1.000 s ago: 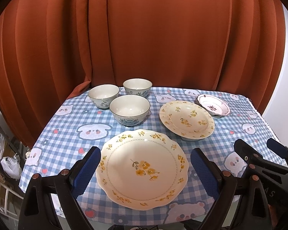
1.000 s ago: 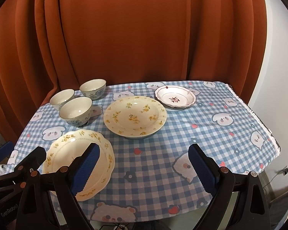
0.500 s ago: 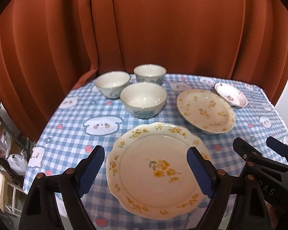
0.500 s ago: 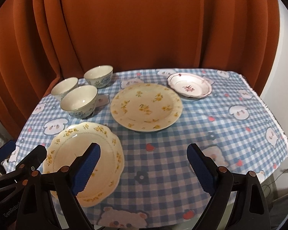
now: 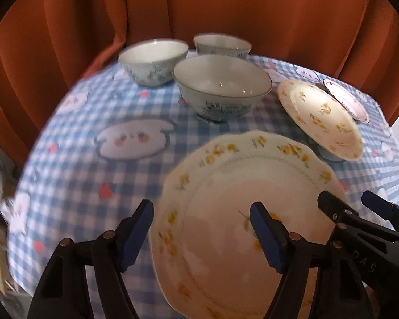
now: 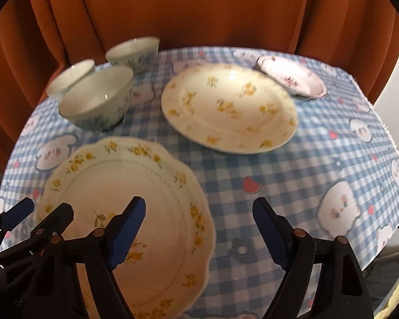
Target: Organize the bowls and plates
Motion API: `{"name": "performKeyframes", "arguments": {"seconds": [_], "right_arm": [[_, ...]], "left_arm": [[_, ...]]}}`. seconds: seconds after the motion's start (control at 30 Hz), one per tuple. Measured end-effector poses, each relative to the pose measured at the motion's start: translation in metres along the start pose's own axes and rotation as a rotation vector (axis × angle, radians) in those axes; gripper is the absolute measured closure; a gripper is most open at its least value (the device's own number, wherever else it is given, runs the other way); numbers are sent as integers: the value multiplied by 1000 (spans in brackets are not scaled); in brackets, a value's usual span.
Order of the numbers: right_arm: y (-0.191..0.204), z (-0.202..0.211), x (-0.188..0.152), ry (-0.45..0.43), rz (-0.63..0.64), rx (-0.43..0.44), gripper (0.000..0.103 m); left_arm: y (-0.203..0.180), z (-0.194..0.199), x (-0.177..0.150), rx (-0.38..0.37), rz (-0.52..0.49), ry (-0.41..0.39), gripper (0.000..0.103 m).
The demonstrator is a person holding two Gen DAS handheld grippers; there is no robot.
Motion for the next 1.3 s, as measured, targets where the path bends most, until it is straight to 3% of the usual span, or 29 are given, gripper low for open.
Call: {"name": "performKeyframes", "arguments": {"seconds": [0.07, 0.4, 0.5, 1.13, 1.3], "right_arm": [[3, -8, 0, 25, -2, -11, 19], [19, -27, 7, 99, 10, -24, 20], [21, -31, 7, 121, 13, -18, 25], [19, -36, -3, 174, 27, 42, 29], [6, -34, -1, 191, 8, 53, 29]], "left_arm": [[-2, -4, 2, 6, -29, 8, 29], [14, -30, 7, -24, 17, 126, 35], [11, -36, 4, -40, 14, 155, 38], [5, -32, -4, -42, 46, 218, 35], [-9, -23, -1, -36, 21, 203, 35]]}}
Point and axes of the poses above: each gripper's, at about its wrist camera, not at the fingertips, and z roughly against the way its jaws point, y to its left, x to its top, the point moved 4 cm from there along -z, roughly the way its jaws point
